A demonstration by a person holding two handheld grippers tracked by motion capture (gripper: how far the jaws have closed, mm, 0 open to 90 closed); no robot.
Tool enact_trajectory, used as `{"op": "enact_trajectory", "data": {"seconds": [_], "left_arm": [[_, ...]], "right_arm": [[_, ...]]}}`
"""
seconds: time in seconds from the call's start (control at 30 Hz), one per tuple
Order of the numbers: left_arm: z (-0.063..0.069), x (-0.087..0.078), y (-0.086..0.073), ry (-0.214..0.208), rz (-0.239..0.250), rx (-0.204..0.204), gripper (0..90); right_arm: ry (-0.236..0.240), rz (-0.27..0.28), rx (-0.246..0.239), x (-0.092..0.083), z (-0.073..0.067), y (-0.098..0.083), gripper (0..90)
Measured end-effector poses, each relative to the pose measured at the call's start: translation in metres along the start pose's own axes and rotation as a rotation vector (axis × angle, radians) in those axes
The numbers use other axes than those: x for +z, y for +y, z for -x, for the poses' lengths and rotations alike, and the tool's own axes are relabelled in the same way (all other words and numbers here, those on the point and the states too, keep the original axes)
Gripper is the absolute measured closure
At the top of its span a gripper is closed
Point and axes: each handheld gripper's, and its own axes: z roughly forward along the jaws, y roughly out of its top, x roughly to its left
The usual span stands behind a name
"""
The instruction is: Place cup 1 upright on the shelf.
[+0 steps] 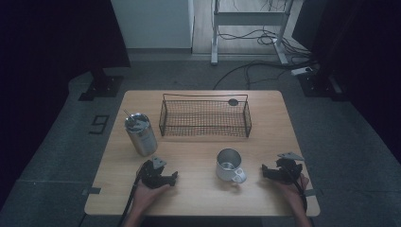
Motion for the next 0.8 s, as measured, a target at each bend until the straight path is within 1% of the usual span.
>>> {"op": "enact_trajectory", "data": {"seconds": [0.07,0.1,0.13,0.23,0.27,0.3,0.33,0.4,0.47,0.57,0.6,0.8], "left_arm": [[0.001,-0.003,0.002,-0.015,0.011,0.013,14.5],[0.001,-0.003,0.002,-0.015,0.011,0.013,14.5],[0.001,-0.006,0.004,-0.027,0.027,0.019,14.5],[0.001,-0.009,0.008,-0.043,0.055,0.011,14.5],[0.002,-0.009,0.009,-0.048,0.055,0.010,14.6],[0.002,-0.010,0.011,-0.056,0.052,0.019,14.6],[0.002,-0.012,0.013,-0.055,0.056,0.021,14.4],[0.002,-0.018,0.016,-0.067,0.078,0.015,14.5],[0.000,-0.023,0.019,-0.075,0.093,0.011,14.5],[-0.002,-0.027,0.021,-0.075,0.102,0.006,14.5],[-0.004,-0.031,0.023,-0.072,0.112,0.003,14.5],[-0.011,-0.041,0.027,-0.062,0.134,-0.014,14.4]], "right_arm": [[-0.006,-0.001,0.007,0.000,0.000,0.000,0.6],[-0.007,0.000,0.007,0.000,0.000,0.000,0.7],[-0.008,0.000,0.007,0.000,0.000,0.000,0.7],[-0.008,0.000,0.007,0.000,0.001,0.000,0.7],[-0.006,0.000,0.006,0.000,0.001,0.000,0.7],[-0.002,0.000,0.003,0.000,0.001,0.000,0.8],[0.005,0.000,-0.002,0.000,0.002,0.000,0.8],[0.012,0.002,-0.009,0.000,0.006,0.000,1.4],[0.003,0.004,0.003,-0.001,0.009,-0.001,2.4],[-0.003,0.008,0.008,-0.002,0.011,-0.002,3.3],[-0.010,0.010,0.013,-0.003,0.011,-0.002,3.9],[-0.011,0.010,0.013,-0.003,0.011,-0.002,4.0]]}}
